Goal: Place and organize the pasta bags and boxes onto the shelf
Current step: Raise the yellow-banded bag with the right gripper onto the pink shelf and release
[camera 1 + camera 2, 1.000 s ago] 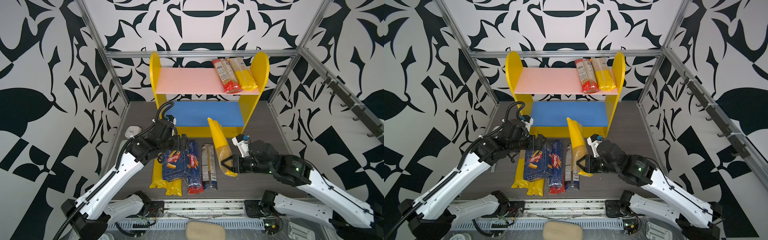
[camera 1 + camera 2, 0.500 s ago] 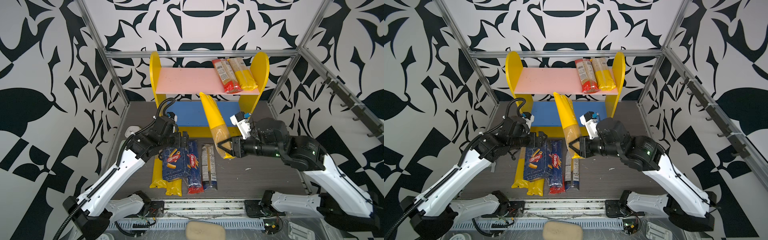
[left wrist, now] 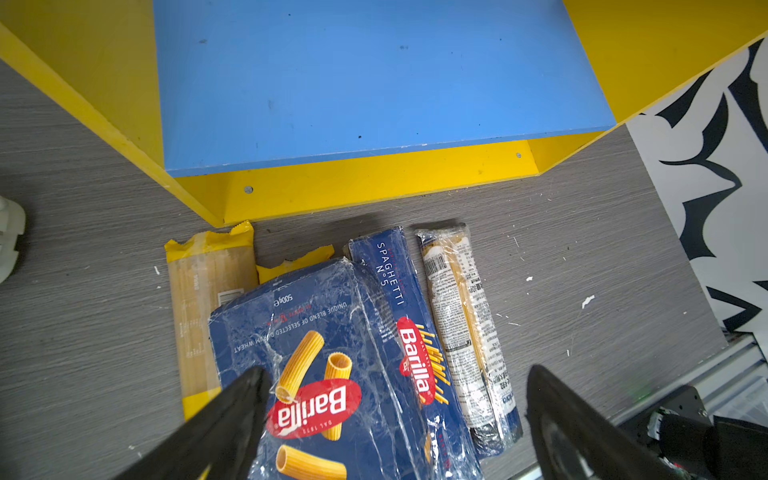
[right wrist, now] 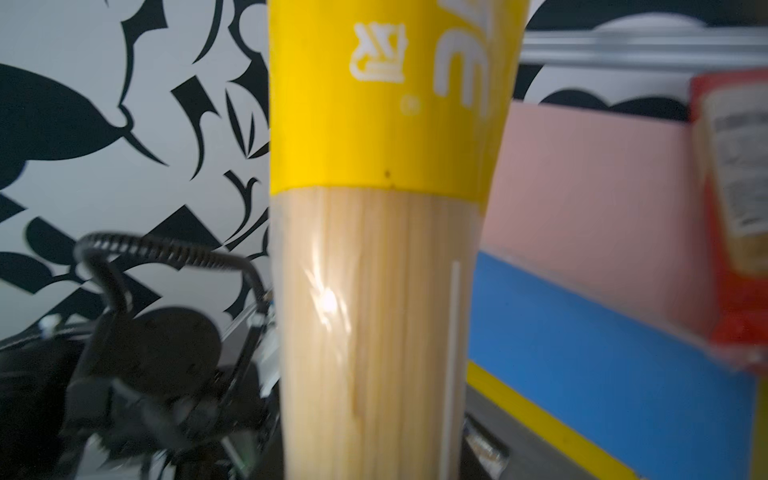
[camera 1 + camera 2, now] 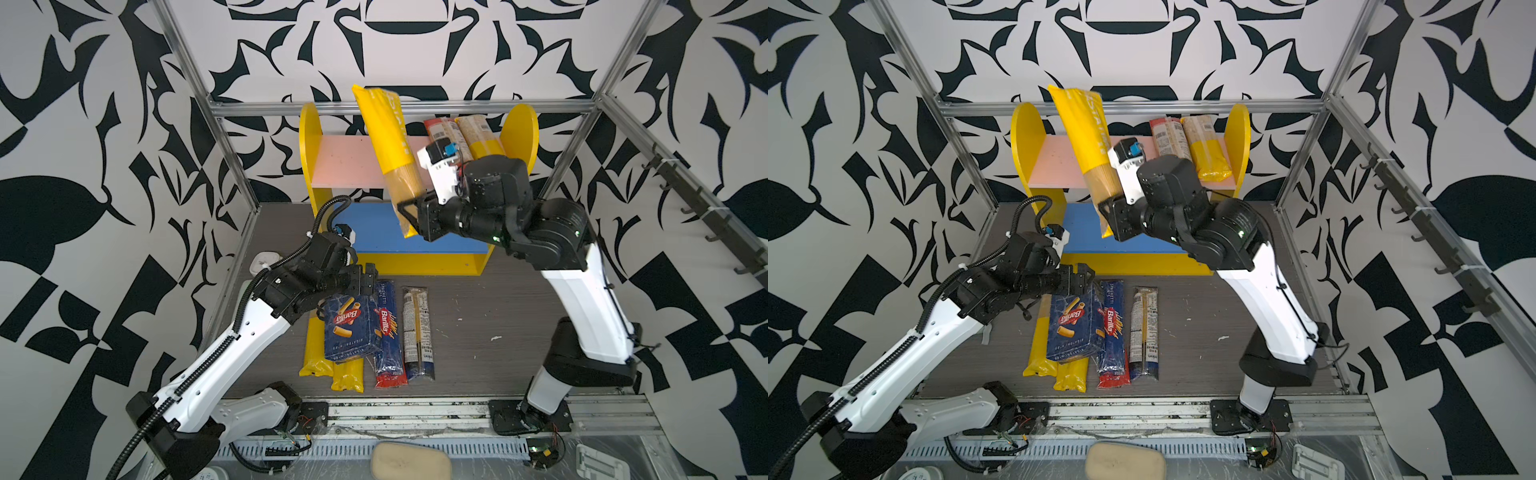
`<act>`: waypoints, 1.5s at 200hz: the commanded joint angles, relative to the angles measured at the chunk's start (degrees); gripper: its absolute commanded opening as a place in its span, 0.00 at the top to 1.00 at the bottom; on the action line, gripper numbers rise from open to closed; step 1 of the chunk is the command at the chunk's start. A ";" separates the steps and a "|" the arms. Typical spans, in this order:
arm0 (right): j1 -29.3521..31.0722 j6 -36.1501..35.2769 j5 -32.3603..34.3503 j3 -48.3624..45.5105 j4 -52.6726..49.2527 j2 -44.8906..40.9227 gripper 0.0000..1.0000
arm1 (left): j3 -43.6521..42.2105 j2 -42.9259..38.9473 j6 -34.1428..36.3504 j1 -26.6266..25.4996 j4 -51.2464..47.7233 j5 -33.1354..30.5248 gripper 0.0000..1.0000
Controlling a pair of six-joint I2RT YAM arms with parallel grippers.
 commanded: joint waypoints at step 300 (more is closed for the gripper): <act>-13.74 -2.02 4.32 4.47 11.94 4.00 0.01 | -4.39 -6.98 3.42 0.22 0.72 -3.80 0.01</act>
